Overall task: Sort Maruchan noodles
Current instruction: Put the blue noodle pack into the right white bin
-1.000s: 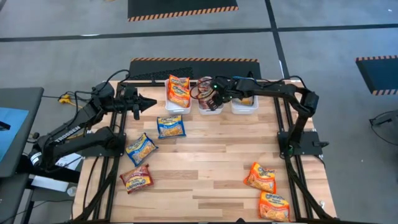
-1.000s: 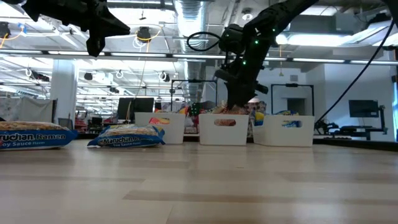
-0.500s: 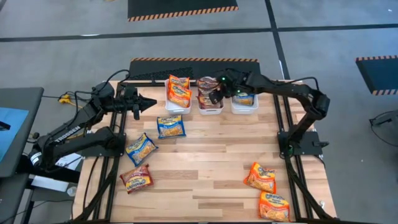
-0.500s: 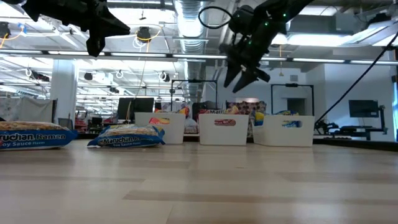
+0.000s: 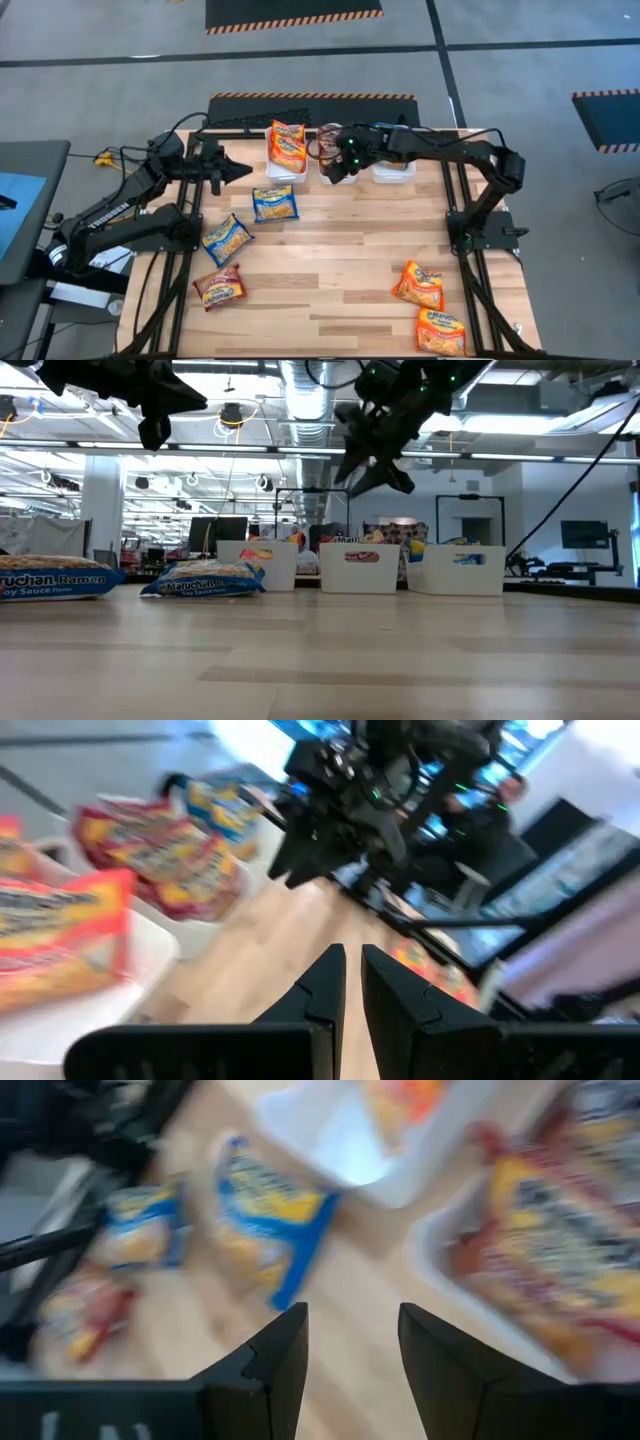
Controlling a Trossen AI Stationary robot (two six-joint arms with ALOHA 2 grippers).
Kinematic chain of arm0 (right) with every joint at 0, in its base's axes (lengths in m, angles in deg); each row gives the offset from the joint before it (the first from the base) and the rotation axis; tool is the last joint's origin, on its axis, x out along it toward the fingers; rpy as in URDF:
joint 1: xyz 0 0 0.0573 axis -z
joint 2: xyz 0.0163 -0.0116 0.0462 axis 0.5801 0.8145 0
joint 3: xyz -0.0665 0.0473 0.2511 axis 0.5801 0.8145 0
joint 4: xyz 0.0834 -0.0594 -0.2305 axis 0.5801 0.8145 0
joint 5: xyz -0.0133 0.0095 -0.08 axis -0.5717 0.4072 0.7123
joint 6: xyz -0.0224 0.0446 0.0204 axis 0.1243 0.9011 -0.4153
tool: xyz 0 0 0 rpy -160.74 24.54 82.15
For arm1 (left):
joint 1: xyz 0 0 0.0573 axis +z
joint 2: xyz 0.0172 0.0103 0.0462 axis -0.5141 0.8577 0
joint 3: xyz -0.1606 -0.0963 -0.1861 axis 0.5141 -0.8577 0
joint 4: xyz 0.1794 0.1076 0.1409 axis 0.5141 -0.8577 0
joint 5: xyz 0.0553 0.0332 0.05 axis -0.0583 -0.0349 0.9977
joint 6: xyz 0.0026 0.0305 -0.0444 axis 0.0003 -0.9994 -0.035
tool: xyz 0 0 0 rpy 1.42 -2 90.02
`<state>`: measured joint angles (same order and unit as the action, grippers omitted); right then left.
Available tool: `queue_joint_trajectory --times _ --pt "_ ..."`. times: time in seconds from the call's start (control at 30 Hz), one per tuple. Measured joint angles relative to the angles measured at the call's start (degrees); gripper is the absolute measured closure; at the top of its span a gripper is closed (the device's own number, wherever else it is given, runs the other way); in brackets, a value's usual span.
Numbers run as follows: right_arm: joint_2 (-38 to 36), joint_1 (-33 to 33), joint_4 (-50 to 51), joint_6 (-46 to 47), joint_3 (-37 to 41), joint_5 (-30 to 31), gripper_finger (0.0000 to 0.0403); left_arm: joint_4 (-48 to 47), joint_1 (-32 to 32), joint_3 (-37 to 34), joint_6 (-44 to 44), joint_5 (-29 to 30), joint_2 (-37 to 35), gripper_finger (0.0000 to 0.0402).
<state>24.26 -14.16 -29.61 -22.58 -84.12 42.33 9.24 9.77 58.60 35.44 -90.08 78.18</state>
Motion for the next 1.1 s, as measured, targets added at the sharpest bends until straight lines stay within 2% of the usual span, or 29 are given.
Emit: queue_joint_trajectory --times 0.13,0.3,0.43,0.67,0.8,0.9,1.0,1.1 --pt "-1.3 -2.3 -4.2 3.2 0.0 -3.6 0.0223 0.1 0.0 0.0 3.0 -6.1 -0.1 0.0379" --pt "-3.5 -6.7 -13.1 8.4 0.0 -3.8 0.0223 1.1 -0.7 0.0 8.3 -13.2 -1.2 0.0379" --pt "-5.5 -10.8 -19.5 11.5 0.0 -3.7 0.0223 3.7 -2.6 0.0 12.5 -16.8 -3.2 0.0379" --pt "-7.4 -19.5 -28.7 14.1 0.0 3.2 0.0223 5.0 -8.9 0.1 27.1 -23.6 -8.7 0.0379" --pt "-7.4 -24.6 -32.5 14.1 0.0 7.8 0.0223 1.4 -13.3 0.1 28.9 -23.9 -12.0 0.0379" --pt "-7.4 -27.7 -32.5 14.8 0.0 12.0 0.0223 -5.7 -15.4 0.1 28.7 -23.4 -13.8 0.0379" --pt "-7.4 -30.1 -32.4 14.8 0.0 16.0 0.0223 -16.8 -16.7 0.1 24.6 -20.1 -15.1 0.0379" --pt "-7.4 -31.6 -32.2 14.1 0.0 17.8 0.0223 -29.6 -17.3 0.1 18.4 -13.7 -15.5 0.0379"
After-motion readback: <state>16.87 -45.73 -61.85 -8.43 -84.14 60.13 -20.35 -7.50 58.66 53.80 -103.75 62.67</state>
